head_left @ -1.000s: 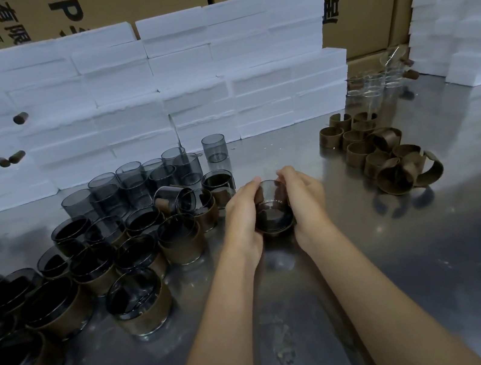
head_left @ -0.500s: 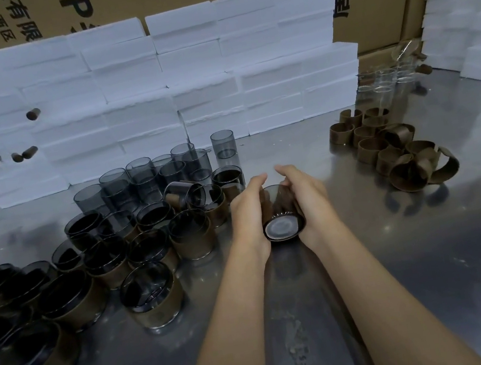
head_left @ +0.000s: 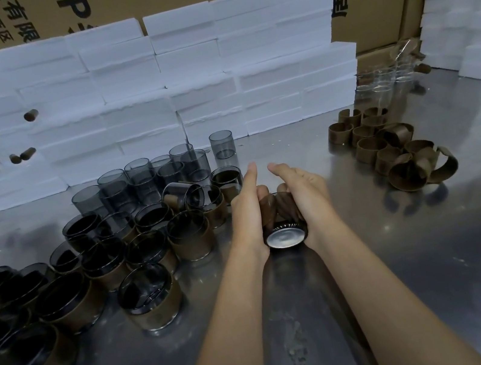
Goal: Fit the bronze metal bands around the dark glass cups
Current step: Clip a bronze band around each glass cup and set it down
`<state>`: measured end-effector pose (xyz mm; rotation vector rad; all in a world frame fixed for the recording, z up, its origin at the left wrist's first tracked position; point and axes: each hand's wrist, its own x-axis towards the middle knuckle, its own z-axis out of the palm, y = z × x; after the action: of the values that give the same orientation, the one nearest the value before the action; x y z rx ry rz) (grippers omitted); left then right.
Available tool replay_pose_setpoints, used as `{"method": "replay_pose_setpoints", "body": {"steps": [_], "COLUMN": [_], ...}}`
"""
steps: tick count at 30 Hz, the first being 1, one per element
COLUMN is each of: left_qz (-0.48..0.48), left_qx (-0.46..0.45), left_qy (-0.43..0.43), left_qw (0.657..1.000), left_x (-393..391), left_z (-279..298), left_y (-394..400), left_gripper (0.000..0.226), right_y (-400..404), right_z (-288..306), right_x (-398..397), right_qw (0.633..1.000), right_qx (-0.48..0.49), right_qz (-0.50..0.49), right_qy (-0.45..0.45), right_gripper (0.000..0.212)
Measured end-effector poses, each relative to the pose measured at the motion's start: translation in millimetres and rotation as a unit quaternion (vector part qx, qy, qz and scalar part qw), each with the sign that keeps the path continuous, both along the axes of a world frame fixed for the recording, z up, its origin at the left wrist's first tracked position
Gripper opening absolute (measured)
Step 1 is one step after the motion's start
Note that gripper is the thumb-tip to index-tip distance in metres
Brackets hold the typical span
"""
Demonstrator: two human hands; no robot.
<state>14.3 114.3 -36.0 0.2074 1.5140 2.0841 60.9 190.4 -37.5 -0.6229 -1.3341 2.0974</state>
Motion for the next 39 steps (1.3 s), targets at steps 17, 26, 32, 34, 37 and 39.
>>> {"method": "replay_pose_setpoints", "body": {"steps": [17,26,32,34,37,39], "left_qz": [-0.126,-0.053,-0.028,-0.024,-0.013,-0.003], "left_qx": [0.011,0.281,0.201,0.166,0.126,0.122], "left_qy": [0.053,-0.176,-0.108,-0.068,-0.021,-0.006], "left_qw": [0.990,0.942,0.973,0.983,0.992,0.993], "left_x": [9,-7,-6,-5,-5,-6], "left_z": [-2,7,2,4,6,6], "left_y": [5,-2,-2,-1,-1,-3], "left_gripper": [0.064,0.056,0.060,0.061,0.055,0.048], "right_y": [25,7,0,0,1,2], "right_z": [12,5,1,0,-1,-1], "right_x": [8,5,0,0,1,2], "right_qw": [0.978,0.985,0.970,0.964,0.952,0.948], "right_qx": [0.001,0.110,0.239,0.264,0.302,0.313], "right_qz": [-0.204,0.132,0.048,0.016,-0.027,-0.034], "right_qy": [0.041,0.005,0.009,-0.001,-0.026,-0.037], "right_gripper": [0.050,0.045,0.030,0.033,0.043,0.047]}}
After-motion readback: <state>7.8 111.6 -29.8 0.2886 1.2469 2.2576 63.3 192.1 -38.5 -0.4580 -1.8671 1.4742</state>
